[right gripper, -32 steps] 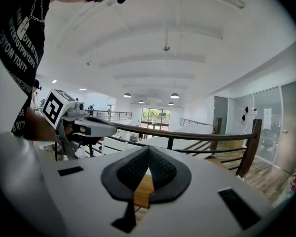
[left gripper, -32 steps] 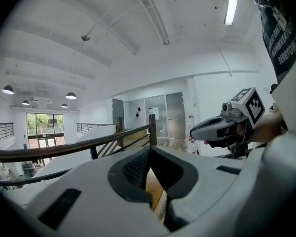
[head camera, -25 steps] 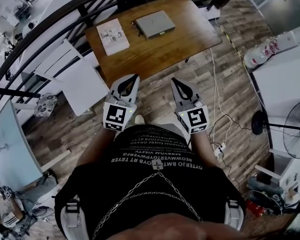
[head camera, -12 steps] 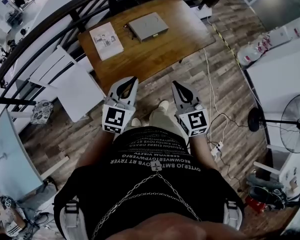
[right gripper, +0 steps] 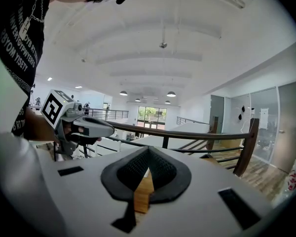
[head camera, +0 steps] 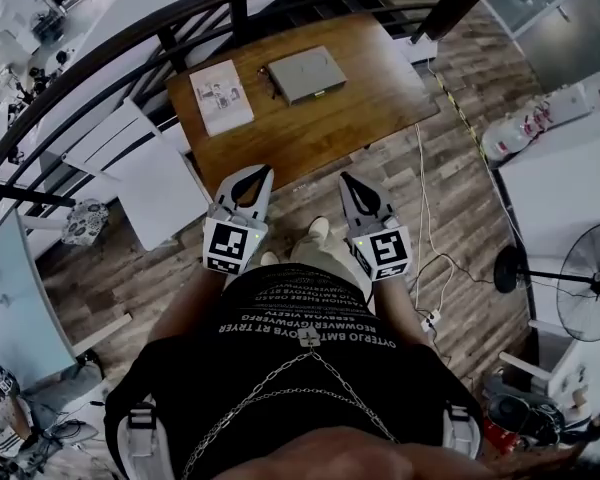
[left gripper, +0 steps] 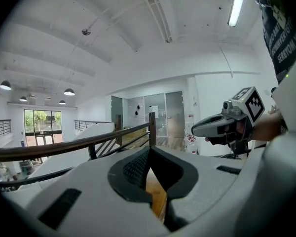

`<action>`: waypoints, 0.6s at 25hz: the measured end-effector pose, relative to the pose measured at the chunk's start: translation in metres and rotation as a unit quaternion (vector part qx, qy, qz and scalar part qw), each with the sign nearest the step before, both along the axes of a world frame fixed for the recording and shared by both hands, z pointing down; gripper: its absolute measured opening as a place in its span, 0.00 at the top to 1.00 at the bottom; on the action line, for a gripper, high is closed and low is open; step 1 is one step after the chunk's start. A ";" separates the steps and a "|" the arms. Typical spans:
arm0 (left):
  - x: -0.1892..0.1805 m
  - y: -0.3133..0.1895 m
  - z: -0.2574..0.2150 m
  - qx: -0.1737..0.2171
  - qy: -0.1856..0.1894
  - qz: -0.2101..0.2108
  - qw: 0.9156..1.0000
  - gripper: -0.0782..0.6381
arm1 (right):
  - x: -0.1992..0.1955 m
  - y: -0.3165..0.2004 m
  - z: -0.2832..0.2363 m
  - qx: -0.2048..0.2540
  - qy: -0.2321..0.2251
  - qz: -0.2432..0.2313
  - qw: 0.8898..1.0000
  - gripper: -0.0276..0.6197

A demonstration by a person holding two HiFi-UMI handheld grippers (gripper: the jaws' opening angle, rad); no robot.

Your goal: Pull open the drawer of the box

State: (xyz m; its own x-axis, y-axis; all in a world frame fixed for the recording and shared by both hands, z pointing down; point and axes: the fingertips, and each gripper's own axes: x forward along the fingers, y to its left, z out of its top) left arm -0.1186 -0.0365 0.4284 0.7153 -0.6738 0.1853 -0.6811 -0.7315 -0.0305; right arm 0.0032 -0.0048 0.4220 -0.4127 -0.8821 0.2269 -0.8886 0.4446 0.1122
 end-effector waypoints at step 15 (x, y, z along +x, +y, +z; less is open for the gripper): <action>0.043 -0.057 0.019 -0.022 -0.009 -0.023 0.999 0.88 | 0.037 -0.064 0.030 -0.045 0.008 -0.035 0.998 0.96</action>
State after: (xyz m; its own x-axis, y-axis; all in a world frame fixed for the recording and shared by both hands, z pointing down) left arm -0.0761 -0.0933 0.4476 0.6793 -0.6976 0.2277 -0.7144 -0.6997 -0.0123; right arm 0.0398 -0.0687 0.4519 -0.4685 -0.8266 0.3118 -0.8533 0.5148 0.0827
